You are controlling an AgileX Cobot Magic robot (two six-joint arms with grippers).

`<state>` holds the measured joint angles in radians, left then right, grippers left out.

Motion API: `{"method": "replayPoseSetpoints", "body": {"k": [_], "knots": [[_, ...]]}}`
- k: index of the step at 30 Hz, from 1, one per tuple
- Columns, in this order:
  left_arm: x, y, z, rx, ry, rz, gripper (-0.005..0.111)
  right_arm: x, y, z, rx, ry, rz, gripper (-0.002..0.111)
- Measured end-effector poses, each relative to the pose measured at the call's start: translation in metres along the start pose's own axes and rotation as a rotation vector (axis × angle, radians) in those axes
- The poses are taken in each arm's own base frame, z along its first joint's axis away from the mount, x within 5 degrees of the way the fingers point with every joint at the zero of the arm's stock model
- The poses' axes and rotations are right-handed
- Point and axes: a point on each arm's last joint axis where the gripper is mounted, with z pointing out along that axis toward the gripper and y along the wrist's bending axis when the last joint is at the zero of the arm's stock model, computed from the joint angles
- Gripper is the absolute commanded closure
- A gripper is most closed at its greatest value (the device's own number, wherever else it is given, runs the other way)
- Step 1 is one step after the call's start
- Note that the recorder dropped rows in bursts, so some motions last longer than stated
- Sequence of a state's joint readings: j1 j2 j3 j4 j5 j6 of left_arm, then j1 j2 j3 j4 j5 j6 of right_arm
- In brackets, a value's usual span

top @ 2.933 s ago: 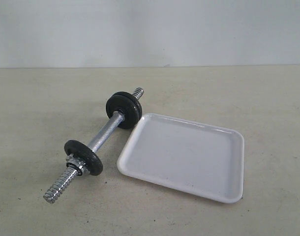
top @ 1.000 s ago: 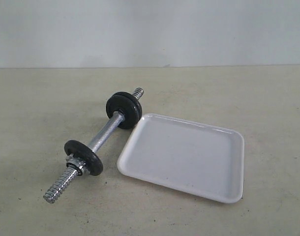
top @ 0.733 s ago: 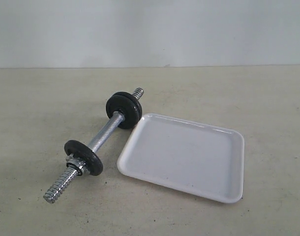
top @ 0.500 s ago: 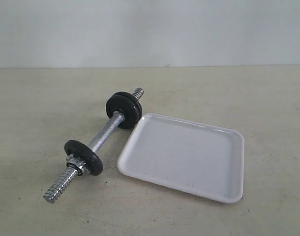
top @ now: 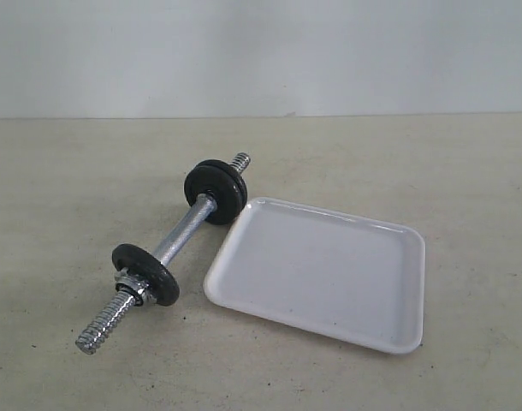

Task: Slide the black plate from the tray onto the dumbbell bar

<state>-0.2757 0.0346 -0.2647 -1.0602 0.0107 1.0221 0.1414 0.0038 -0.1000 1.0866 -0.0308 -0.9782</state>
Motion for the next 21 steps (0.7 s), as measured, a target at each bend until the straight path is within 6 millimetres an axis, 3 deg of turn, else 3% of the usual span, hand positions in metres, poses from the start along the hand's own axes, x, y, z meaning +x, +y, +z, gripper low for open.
{"method": "replayPoseSetpoints", "body": {"k": [6,11,17,21], "knots": [[0.0,0.0,0.0,0.0,0.0,0.0,0.102,0.003,0.002,0.0,-0.028,0.025,-0.059,0.109],[0.0,0.0,0.0,0.0,0.0,0.0,0.102,0.03,0.0,0.0,-0.024,0.078,-0.011,0.109],[0.0,0.0,0.0,0.0,0.0,0.0,0.102,0.055,-0.005,-0.005,0.013,0.352,-0.097,0.109],[0.0,0.0,0.0,0.0,0.0,0.0,0.102,0.063,-0.006,-0.008,0.014,0.429,-0.117,0.109]]}}
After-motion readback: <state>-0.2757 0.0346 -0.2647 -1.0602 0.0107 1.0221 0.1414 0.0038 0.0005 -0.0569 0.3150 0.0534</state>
